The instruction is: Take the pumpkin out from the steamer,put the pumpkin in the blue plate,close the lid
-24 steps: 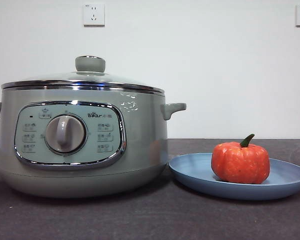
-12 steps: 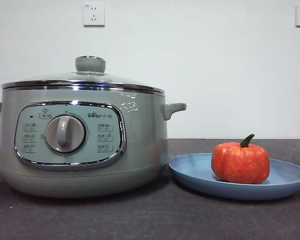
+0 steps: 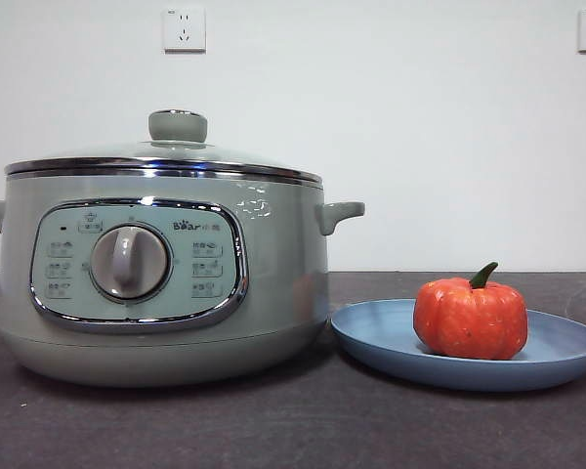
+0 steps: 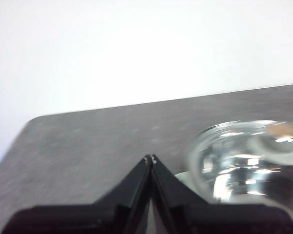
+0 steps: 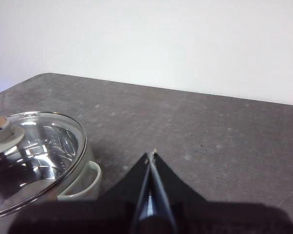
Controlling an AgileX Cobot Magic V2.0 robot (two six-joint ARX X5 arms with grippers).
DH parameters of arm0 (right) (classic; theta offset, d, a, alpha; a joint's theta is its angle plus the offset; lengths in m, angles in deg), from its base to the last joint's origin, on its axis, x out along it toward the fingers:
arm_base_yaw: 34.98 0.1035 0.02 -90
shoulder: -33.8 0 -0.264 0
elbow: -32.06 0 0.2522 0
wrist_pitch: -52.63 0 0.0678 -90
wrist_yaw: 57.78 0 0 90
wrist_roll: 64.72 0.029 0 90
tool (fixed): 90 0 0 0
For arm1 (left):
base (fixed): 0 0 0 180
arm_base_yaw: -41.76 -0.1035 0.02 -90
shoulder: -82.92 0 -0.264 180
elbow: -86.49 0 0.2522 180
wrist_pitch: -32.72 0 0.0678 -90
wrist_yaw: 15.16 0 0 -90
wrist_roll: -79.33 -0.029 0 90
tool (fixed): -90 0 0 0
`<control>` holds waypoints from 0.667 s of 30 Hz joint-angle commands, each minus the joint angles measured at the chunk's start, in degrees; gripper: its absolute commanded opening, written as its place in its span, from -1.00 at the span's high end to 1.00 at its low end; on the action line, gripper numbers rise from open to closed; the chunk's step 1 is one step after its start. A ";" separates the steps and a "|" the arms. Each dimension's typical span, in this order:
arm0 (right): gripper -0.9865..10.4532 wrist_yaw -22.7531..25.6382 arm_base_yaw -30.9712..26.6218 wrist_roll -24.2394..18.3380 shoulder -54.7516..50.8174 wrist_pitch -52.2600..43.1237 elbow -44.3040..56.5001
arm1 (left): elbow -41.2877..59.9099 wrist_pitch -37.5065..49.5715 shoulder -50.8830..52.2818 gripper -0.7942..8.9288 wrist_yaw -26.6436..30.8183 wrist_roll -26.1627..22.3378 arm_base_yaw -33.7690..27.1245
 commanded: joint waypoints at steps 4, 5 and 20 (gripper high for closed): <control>0.86 0.17 0.04 0.70 -0.07 -0.28 0.46 | 14.03 7.23 4.48 0.84 -0.31 0.13 -6.82; 0.86 0.17 0.04 0.70 -0.07 -0.33 0.46 | 16.31 8.55 4.98 0.84 -0.31 0.44 -7.32; 0.86 0.17 0.04 0.70 -0.09 -0.17 0.46 | 29.83 14.36 9.25 0.84 -1.81 4.96 -8.20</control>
